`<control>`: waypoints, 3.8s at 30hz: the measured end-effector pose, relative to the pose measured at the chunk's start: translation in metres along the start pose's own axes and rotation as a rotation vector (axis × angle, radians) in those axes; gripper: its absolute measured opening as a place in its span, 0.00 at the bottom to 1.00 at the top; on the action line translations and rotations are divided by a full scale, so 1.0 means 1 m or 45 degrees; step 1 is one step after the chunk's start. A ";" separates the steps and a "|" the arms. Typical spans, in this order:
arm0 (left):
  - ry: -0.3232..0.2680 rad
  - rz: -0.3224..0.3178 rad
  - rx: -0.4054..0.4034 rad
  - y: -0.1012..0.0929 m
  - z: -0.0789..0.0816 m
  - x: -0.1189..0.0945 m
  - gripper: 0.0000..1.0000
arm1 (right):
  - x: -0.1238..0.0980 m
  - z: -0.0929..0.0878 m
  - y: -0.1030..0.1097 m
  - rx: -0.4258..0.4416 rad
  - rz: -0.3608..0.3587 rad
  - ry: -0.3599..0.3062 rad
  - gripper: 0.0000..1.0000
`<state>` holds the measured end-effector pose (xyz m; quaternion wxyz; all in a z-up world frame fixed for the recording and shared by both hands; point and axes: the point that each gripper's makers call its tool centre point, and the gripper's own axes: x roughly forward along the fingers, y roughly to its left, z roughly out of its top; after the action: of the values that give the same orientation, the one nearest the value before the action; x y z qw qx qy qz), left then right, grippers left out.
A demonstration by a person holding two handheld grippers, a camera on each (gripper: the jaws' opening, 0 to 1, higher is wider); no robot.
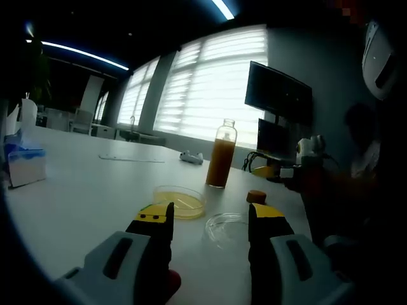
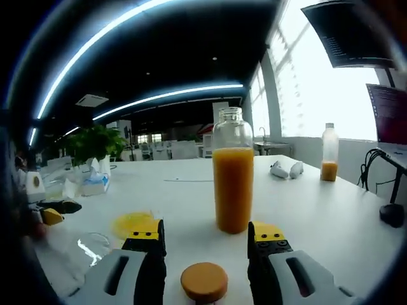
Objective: Open the Petri dish lid, place the lid on the table, pour the liquid culture medium into the Petri dish, pick up the Petri dish lid from the table, and close the Petri dish
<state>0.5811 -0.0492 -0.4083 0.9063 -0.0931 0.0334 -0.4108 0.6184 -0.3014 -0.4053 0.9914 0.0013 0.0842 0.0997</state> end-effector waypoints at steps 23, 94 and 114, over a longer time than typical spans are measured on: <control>-0.002 -0.004 -0.006 0.000 0.000 0.000 0.38 | -0.020 -0.048 0.009 -0.020 -0.066 0.139 0.35; 0.001 0.011 0.007 0.001 0.000 -0.001 0.38 | -0.007 0.057 -0.019 -0.071 -0.178 -0.156 0.26; 0.004 0.018 0.007 0.003 -0.001 -0.001 0.38 | 0.005 0.122 -0.027 -0.105 -0.169 -0.283 0.26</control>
<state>0.5829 -0.0470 -0.4097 0.9094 -0.0897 0.0345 -0.4048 0.6494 -0.3255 -0.2869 0.9983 -0.0339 -0.0303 0.0364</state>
